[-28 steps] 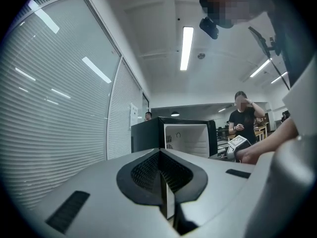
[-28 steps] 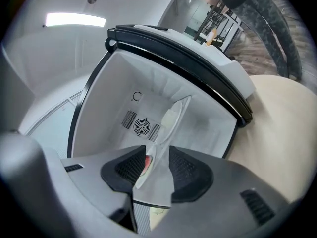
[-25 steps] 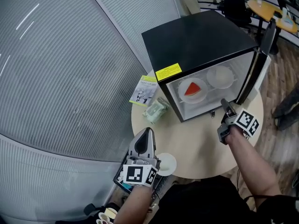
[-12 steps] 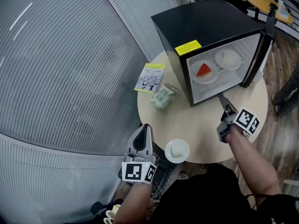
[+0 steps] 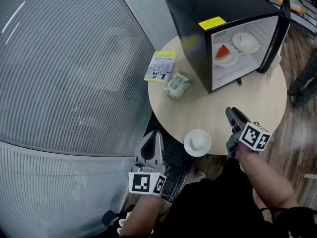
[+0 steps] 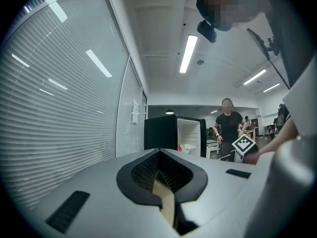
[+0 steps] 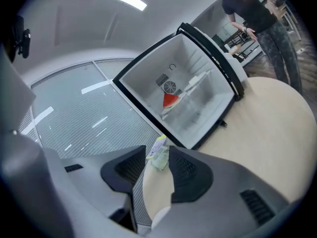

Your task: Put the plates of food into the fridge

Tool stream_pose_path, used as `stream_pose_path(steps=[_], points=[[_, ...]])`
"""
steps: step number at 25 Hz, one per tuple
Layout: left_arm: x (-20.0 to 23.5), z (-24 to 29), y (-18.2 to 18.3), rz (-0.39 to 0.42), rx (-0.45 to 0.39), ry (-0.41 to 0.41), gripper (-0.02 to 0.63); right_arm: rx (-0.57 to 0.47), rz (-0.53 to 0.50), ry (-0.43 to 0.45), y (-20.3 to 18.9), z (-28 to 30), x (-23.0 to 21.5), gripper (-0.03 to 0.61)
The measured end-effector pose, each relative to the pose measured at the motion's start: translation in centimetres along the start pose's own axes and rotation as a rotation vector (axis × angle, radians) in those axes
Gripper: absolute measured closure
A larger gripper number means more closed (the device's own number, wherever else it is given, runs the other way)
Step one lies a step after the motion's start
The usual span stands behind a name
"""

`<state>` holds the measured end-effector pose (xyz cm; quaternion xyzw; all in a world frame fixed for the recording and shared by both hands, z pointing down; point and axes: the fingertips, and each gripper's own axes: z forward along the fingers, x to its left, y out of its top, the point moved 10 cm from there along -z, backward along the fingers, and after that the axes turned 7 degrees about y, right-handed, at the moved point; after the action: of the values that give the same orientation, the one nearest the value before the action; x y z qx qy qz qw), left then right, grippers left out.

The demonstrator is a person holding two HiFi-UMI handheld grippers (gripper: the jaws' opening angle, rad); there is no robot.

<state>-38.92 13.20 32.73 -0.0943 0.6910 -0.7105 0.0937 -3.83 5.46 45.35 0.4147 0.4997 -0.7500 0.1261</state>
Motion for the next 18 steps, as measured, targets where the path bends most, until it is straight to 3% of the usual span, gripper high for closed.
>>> stream_pose_path(steps=[6, 13, 18], points=[[2.2, -2.3, -0.9, 0.003, 0.023, -0.031, 0.609, 0.074, 0.141, -0.066, -8.4, -2.5, 0.5, 0.431], [2.2, -3.6, -2.8, 0.011, 0.048, -0.084, 0.609, 0.168, 0.209, -0.102, -15.5, -5.0, 0.4, 0.431], [2.2, -4.5, -3.6, 0.015, 0.091, -0.095, 0.609, 0.220, 0.362, -0.144, -20.6, -6.4, -0.6, 0.430]])
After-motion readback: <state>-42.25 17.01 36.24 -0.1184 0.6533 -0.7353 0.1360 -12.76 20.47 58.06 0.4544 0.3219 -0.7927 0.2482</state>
